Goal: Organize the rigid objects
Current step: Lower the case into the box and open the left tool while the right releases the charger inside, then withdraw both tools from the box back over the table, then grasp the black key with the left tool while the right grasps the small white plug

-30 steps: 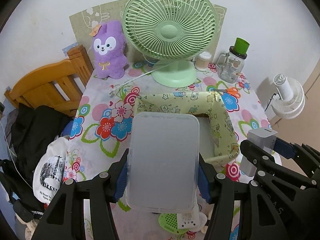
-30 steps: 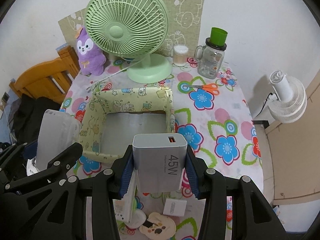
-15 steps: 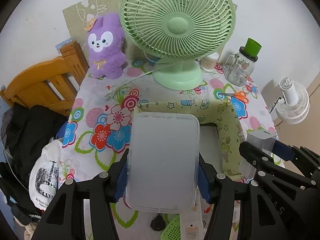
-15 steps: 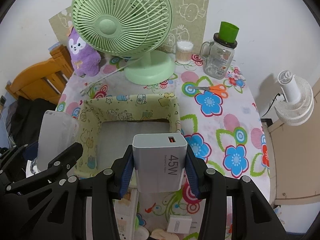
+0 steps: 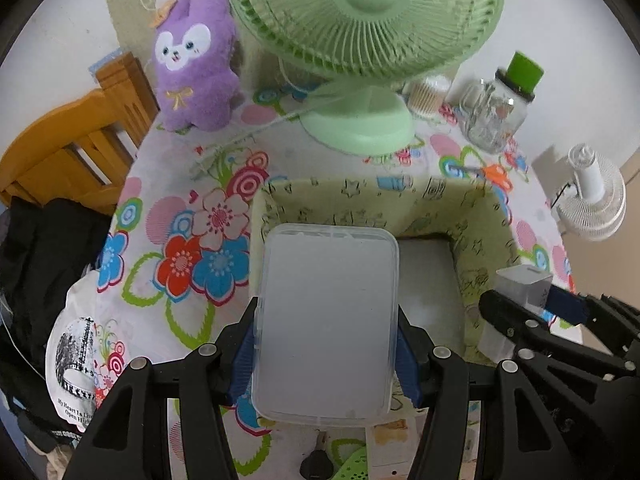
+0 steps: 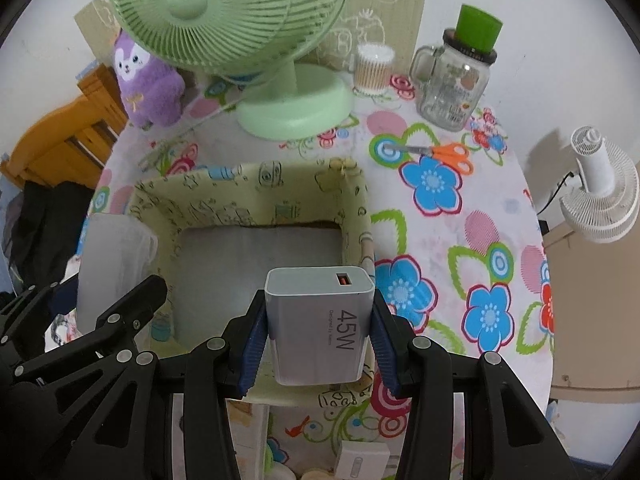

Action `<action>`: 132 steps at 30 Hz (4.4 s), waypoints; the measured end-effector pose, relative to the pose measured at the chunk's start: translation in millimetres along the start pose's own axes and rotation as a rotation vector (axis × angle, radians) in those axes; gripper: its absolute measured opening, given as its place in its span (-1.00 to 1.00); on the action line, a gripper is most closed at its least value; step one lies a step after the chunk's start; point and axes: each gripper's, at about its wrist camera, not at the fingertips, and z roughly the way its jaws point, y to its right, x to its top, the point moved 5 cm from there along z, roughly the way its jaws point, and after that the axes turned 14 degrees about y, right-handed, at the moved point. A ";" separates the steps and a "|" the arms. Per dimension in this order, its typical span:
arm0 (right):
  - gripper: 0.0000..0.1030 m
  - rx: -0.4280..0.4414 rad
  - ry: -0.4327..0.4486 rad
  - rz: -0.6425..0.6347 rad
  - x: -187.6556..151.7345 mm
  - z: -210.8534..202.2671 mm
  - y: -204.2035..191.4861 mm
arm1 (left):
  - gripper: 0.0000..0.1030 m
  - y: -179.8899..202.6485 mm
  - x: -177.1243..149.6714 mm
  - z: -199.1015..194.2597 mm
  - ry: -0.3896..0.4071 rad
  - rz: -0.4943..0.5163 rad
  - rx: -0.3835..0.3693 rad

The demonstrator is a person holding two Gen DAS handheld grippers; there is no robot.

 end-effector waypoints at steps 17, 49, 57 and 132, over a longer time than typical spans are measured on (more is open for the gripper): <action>0.02 0.018 0.006 -0.016 0.2 0.0 -0.4 | 0.19 1.4 -6.5 12.2 -0.074 0.003 -0.027; 0.64 0.030 0.030 0.025 -31.4 -39.2 16.4 | 0.65 -5.8 -29.7 -37.4 -0.047 0.006 0.034; 0.64 0.043 0.050 0.031 -38.4 -56.2 21.3 | 0.68 1.8 -32.6 -53.4 -0.029 0.019 0.041; 0.90 0.025 0.241 -0.034 -107.0 -132.6 51.0 | 0.96 27.2 -103.3 -103.9 0.023 0.025 -0.034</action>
